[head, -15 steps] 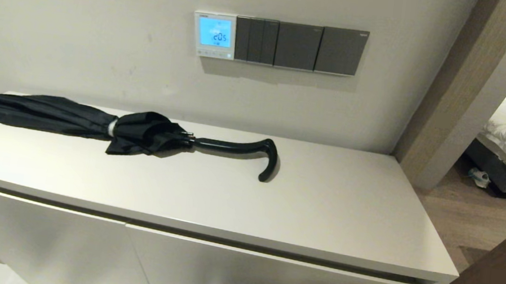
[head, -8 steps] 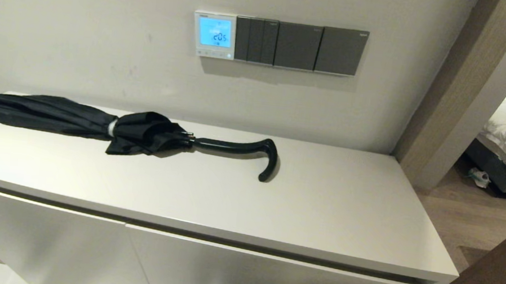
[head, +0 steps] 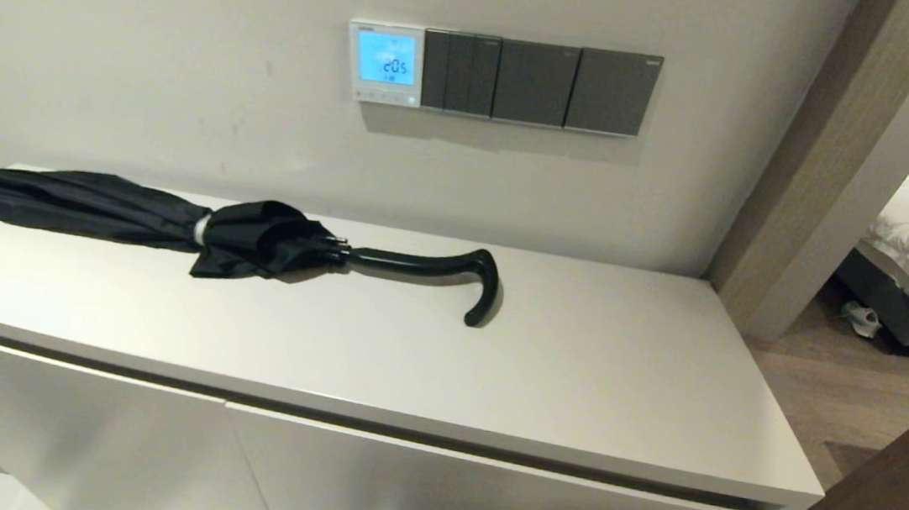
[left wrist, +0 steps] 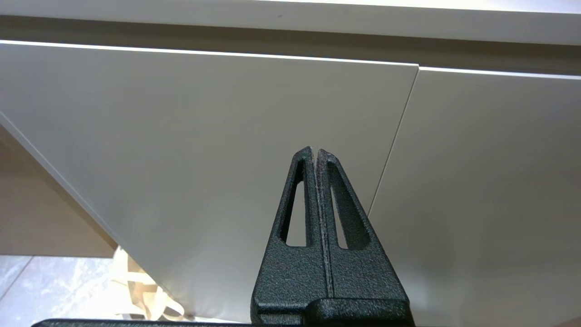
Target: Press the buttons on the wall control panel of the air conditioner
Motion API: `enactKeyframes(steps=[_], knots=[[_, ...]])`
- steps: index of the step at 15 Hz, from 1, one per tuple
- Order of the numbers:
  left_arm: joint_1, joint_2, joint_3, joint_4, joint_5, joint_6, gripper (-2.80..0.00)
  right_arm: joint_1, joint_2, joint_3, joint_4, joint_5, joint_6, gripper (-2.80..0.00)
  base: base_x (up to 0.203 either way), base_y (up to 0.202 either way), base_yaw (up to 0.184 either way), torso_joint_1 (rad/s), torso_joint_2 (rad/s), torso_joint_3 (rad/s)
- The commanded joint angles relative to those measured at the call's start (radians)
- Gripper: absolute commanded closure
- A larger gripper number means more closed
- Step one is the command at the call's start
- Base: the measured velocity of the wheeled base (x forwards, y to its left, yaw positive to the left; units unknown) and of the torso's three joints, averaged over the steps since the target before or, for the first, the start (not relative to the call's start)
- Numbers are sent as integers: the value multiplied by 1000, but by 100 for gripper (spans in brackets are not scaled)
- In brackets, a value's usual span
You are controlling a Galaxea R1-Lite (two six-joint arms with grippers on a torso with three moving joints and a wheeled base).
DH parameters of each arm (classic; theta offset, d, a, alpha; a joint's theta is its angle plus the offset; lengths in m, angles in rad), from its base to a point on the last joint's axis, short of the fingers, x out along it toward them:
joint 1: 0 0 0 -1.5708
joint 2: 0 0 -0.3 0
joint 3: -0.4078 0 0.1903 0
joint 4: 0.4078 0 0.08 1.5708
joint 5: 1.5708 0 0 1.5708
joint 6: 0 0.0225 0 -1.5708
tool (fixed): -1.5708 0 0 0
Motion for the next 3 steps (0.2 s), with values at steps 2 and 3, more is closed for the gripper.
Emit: enactKeyframes(steps=[2,3], knots=[[0,0,0,0,0,-1,0,0,2,3,0,-1,-1,0,0,0,0,0,0,0],[0,0,-1,0,0,-1,0,0,2,3,0,-1,-1,0,0,0,0,0,0,0]])
